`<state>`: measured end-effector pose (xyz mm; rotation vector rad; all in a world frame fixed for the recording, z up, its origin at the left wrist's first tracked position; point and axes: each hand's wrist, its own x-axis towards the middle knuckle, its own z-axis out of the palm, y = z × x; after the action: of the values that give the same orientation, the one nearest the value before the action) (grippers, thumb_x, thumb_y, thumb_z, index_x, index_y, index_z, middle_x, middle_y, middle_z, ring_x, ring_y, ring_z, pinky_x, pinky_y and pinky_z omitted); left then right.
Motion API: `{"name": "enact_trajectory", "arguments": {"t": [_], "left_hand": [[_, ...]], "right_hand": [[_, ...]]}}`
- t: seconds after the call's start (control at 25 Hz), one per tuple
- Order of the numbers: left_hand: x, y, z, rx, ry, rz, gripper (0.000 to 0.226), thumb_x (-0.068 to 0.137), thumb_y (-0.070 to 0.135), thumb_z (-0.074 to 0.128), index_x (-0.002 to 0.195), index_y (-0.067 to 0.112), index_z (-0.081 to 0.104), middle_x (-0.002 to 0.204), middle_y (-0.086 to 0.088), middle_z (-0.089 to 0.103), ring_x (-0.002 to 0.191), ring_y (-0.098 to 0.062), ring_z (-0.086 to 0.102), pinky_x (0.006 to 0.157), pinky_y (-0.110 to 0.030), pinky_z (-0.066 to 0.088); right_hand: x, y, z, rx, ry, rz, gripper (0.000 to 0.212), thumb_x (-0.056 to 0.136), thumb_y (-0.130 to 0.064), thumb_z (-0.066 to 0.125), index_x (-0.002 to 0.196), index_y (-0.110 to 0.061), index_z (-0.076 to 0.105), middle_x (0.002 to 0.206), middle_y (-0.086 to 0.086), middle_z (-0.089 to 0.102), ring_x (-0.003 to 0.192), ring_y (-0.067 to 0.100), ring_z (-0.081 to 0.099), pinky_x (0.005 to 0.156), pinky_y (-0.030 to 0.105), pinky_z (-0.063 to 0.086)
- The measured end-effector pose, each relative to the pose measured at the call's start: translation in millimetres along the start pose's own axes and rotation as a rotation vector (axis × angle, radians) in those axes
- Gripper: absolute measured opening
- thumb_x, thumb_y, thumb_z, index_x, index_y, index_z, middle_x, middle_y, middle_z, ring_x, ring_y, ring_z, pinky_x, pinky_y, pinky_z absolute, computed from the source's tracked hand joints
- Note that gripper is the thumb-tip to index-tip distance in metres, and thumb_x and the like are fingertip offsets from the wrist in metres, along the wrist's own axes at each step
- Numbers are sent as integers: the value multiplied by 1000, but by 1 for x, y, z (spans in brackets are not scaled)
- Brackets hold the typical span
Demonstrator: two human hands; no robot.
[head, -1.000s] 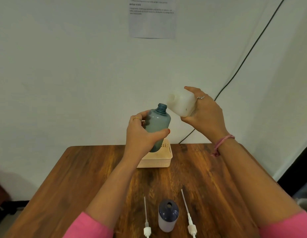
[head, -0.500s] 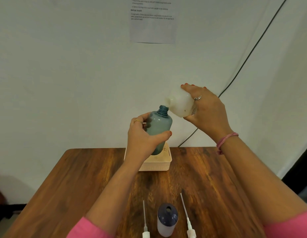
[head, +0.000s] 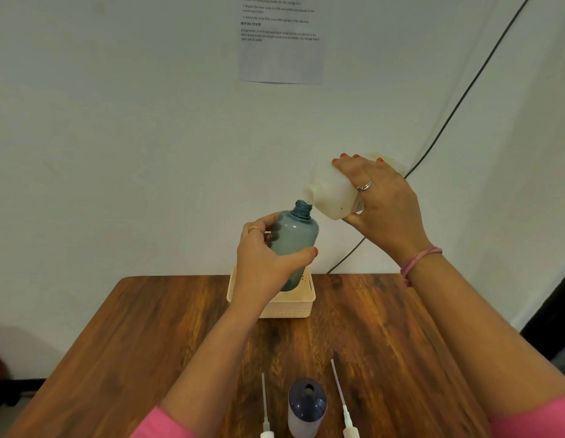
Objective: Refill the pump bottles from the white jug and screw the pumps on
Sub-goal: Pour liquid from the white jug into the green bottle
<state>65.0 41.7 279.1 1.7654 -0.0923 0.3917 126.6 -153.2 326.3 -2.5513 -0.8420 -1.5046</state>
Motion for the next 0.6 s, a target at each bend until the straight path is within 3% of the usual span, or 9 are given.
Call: {"name": "enact_trajectory", "arguments": {"t": [0.36,0.6], "left_hand": [[0,-2,0,-17,-1,3,74,60,26,88,117,35,41,121,6,48,108,-12,50,75,-20,51],[1,-2,1,-9,0,7,75,61,26,87,119,34,42,121,6,47,108,-11,50,74,-17,49]], "right_hand": [[2,3,-1,-17,12,-25,74,69,-19,83,132,-14,46,132,12,58,120,32,56,102,49,42],[2,5,-2,-50,18,-44,74,68,-20,84,133,-12,48,132,14,57,120,33,56,102,49,41]]}}
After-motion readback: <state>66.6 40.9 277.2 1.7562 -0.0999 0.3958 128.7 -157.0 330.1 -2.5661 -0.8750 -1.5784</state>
